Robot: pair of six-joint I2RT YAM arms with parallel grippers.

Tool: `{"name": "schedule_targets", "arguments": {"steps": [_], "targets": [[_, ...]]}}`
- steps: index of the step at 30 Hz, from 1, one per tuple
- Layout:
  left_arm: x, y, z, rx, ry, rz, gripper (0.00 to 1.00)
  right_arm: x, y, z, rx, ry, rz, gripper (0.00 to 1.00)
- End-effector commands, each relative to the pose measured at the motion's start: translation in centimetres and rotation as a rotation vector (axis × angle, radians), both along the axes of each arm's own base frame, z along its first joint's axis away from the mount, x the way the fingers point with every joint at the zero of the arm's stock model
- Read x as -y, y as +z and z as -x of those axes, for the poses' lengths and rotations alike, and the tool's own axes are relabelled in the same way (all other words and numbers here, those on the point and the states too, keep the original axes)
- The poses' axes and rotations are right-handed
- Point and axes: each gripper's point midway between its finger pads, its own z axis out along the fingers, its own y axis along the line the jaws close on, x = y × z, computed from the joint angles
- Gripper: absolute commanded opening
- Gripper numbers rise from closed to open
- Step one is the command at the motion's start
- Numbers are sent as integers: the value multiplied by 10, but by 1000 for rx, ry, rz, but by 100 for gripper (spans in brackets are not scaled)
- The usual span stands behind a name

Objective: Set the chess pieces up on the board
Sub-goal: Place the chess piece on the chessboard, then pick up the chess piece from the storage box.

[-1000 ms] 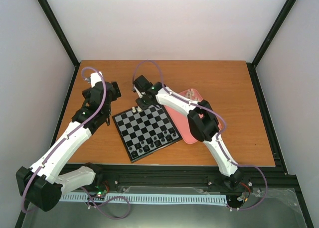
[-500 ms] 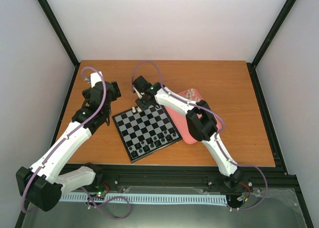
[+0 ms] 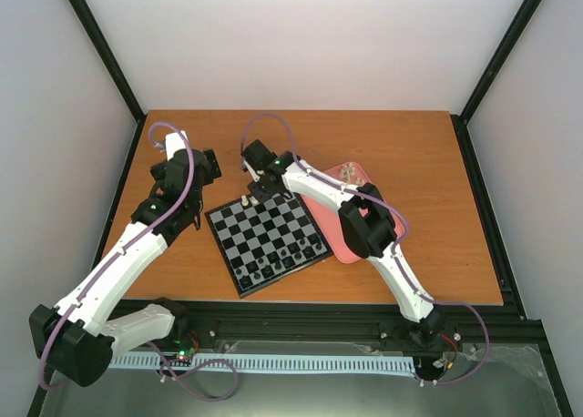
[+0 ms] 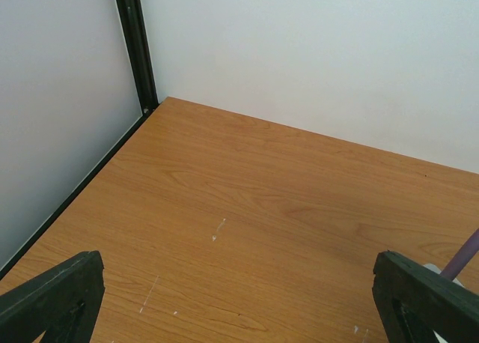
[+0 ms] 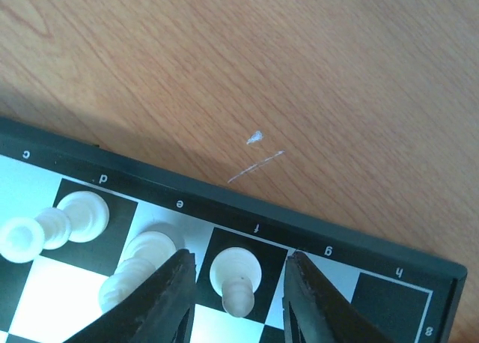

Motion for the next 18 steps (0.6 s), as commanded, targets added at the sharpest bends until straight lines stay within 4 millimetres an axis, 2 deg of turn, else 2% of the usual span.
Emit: {"name": "schedule_targets", "arguments": {"steps": [1, 8, 13, 18], "targets": [[-3, 15, 0, 45, 12, 32, 100, -9, 11, 5, 11, 26, -36, 35], [-3, 15, 1, 45, 12, 32, 100, -6, 24, 3, 44, 14, -45, 37], [-3, 15, 1, 45, 10, 33, 100, -2, 48, 1, 98, 0, -75, 40], [-3, 16, 1, 46, 12, 33, 100, 2, 61, 1, 125, -9, -90, 41]]}}
